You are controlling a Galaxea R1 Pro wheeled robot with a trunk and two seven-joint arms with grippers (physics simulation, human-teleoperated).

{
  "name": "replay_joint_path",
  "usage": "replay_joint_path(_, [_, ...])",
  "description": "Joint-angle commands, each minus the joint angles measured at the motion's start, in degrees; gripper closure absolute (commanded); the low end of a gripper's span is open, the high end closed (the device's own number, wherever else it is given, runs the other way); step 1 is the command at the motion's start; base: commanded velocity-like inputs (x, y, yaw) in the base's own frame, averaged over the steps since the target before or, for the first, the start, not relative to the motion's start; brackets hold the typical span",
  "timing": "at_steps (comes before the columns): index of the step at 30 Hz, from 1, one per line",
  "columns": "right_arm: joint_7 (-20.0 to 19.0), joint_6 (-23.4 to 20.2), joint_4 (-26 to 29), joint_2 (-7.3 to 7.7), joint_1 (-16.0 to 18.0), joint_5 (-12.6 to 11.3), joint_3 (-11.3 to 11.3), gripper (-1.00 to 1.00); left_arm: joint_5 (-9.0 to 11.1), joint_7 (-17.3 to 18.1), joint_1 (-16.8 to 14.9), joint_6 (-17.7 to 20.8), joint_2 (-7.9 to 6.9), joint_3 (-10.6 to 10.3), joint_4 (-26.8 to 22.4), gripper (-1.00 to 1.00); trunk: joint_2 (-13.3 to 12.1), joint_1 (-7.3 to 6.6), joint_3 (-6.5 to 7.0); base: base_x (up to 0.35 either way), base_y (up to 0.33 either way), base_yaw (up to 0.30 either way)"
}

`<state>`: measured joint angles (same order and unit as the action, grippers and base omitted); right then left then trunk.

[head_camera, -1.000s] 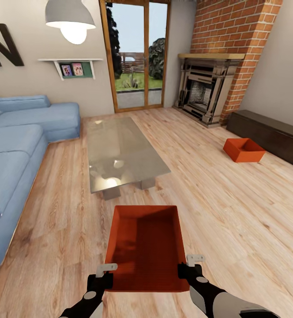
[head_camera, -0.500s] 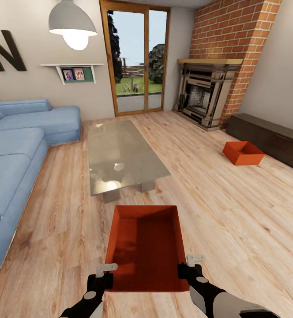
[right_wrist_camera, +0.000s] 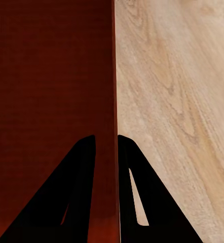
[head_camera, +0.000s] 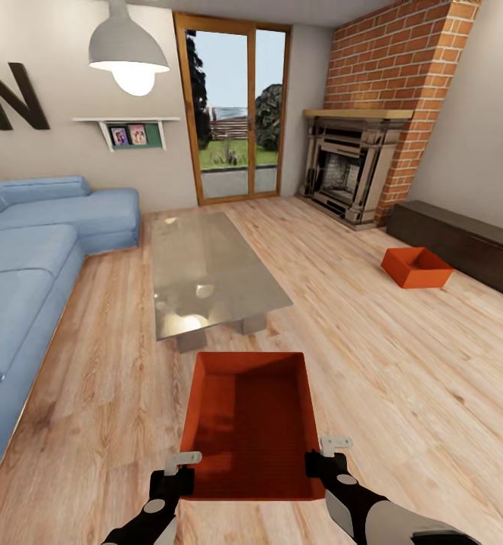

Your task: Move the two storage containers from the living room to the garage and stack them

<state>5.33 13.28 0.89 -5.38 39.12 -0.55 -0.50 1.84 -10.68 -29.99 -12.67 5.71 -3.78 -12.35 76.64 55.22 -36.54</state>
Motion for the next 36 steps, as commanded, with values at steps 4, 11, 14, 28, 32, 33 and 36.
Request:
replay_joint_path(4, [0.29, 0.34, -0.27, 0.02, -0.01, -1.38, 1.48, 1.00, -0.17, -1.18, -0.07, -2.19, 0.04, 1.06, -0.22, 1.00, 0.02, 0.00, 0.31, 0.000, 0.000, 0.000])
replay_joint_path(11, [0.29, 0.34, -0.27, 0.02, -0.01, -1.38, 1.47, 1.00, -0.17, -1.18, -0.07, -2.19, 0.05, 1.06, -0.20, 1.00, 0.02, 0.00, 0.93, 0.000, 0.000, 0.000])
replay_joint_path(14, [0.29, 0.34, -0.27, 0.02, -0.01, -1.38, 1.47, 1.00, -0.17, -1.18, -0.07, -2.19, 0.06, 1.06, -0.17, 1.00, 0.02, 0.00, 1.20, 0.000, 0.000, 0.000])
replay_joint_path(28, [0.29, 0.34, -0.27, 0.03, -0.01, -1.38, 1.47, 1.00, -0.17, -1.18, -0.07, -2.19, 0.09, 1.06, -0.14, 1.00, 0.02, 0.00, 2.44, 0.000, 0.000, 0.000])
replay_joint_path(32, [0.29, 0.34, -0.27, 0.02, -0.01, -1.38, 1.47, 1.00, -0.17, -1.18, -0.07, -2.19, 0.09, 1.06, -0.13, 1.00, 0.02, 0.00, 2.79, 0.000, 0.000, 0.000])
replay_joint_path(33, [0.29, 0.34, -0.27, 0.02, -0.01, -1.38, 1.47, 1.00, -0.17, -1.18, -0.07, -2.19, 0.09, 1.06, -0.13, 1.00, 0.02, 0.00, 2.88, 0.000, 0.000, 0.000])
replay_joint_path(36, [0.29, 0.34, -0.27, 0.03, 0.00, -1.38, 1.47, 1.00, -0.17, -1.18, -0.07, -2.19, 0.09, 1.06, -0.13, 1.00, 0.02, 0.00, 3.15, 0.000, 0.000, 0.000])
